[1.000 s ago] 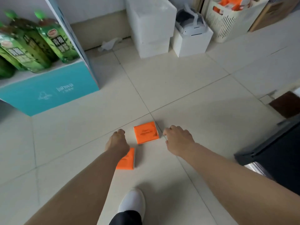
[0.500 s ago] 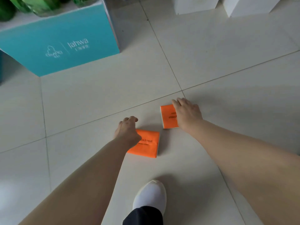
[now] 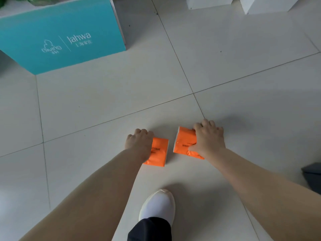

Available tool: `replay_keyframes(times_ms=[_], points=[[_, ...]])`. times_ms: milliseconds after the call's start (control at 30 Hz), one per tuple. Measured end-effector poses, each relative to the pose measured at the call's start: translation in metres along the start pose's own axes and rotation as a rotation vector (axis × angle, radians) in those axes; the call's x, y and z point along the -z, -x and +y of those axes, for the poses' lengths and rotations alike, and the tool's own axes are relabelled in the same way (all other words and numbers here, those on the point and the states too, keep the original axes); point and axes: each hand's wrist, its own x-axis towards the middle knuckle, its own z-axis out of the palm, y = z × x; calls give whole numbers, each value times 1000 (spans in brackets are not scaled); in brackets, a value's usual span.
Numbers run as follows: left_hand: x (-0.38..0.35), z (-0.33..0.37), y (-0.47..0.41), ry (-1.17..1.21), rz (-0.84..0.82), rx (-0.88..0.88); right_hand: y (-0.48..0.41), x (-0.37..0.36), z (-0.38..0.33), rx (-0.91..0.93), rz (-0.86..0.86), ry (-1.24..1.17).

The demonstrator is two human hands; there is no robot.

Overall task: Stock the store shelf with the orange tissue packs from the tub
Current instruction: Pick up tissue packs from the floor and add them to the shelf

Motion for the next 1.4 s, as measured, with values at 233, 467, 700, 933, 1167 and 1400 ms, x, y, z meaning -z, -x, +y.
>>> replay_keyframes(times_ms=[233,467,700,933,1167,1400], points=[[7,1,3,37,-42,72,22,-6,8,-2,42,-171],[43,15,13,264,21,-44,55,11,32,9,4,-110],[133,57,67,496,201,-195,126,74,75,-118,93,-184],[224,104,149,591,408,-273,216,153,125,-238,329,-188],[265,184,241,524,491,-399,324,229,170,-347,579,-174],[302,278,313,596,537,-527,405,284,247,-577,739,-102]])
